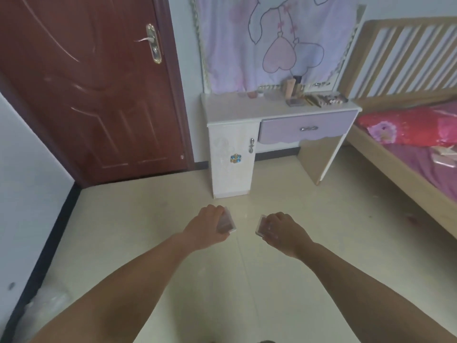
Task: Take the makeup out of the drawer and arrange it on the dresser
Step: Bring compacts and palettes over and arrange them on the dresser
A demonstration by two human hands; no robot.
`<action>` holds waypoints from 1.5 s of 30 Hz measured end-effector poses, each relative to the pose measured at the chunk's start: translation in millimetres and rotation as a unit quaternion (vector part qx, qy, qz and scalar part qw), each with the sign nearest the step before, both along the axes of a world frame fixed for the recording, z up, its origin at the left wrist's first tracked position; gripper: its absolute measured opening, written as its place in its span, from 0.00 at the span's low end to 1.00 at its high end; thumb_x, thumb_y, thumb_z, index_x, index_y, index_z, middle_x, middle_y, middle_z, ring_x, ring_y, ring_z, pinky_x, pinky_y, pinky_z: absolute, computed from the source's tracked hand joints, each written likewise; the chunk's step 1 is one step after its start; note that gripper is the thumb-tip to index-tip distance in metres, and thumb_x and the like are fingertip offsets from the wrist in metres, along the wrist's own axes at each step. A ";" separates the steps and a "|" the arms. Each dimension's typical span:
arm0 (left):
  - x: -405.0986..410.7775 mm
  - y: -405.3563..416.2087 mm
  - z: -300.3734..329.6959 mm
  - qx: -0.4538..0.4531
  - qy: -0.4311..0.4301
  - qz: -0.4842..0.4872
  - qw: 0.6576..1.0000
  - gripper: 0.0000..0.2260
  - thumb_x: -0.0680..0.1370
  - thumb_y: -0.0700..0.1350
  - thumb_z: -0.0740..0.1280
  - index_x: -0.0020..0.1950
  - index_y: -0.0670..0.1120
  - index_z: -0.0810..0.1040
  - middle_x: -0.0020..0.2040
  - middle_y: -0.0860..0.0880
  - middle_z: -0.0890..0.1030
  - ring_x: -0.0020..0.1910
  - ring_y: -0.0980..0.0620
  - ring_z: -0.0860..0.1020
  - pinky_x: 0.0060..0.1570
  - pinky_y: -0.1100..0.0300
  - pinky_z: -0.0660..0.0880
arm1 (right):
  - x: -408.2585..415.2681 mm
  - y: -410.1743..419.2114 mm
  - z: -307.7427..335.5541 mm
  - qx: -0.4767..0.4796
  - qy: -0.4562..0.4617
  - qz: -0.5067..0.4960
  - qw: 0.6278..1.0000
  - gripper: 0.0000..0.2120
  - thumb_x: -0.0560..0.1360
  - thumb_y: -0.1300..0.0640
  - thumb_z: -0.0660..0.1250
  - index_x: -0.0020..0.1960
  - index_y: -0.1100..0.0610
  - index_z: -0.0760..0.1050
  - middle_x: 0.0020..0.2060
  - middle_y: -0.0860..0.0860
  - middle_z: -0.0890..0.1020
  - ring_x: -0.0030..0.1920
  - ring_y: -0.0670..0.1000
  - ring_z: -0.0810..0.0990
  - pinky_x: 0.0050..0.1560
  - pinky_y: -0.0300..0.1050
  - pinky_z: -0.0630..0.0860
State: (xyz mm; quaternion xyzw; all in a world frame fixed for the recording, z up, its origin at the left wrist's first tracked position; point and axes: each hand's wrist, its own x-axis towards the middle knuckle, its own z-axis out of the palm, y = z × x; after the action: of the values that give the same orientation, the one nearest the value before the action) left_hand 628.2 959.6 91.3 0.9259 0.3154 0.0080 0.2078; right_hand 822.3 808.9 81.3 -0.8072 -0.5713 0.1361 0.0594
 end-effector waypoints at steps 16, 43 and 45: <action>319.0 285.4 -16.4 -0.038 -0.013 -0.007 0.999 0.21 0.71 0.55 0.68 0.60 0.48 0.69 0.55 0.49 0.70 0.57 0.47 0.69 0.57 0.53 0.69 | 312.3 290.0 6.6 0.014 0.020 0.008 1.000 0.18 0.74 0.49 0.65 0.60 0.56 0.70 0.58 0.51 0.73 0.60 0.53 0.70 0.54 0.45 0.73; 639.6 650.7 -64.7 -0.019 0.065 -0.027 0.997 0.25 0.72 0.53 0.67 0.66 0.48 0.65 0.62 0.46 0.69 0.61 0.45 0.68 0.58 0.51 0.67 | 625.2 690.8 -39.4 -0.055 0.004 0.112 0.992 0.19 0.75 0.49 0.64 0.63 0.56 0.69 0.61 0.53 0.72 0.61 0.56 0.70 0.58 0.47 0.70; 647.3 656.3 -72.5 -0.021 0.079 -0.020 0.996 0.25 0.72 0.53 0.67 0.66 0.48 0.65 0.63 0.47 0.68 0.63 0.45 0.66 0.59 0.51 0.66 | 636.5 703.7 -47.1 -0.056 -0.013 0.143 0.988 0.19 0.75 0.49 0.64 0.62 0.56 0.69 0.61 0.53 0.72 0.60 0.56 0.71 0.58 0.46 0.69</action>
State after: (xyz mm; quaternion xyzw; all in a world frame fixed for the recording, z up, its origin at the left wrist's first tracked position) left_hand 1275.5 1615.9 18.8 0.9253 0.3123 -0.0758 0.2016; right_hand 1458.8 1512.7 34.2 -0.7209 -0.6731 0.1645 -0.0128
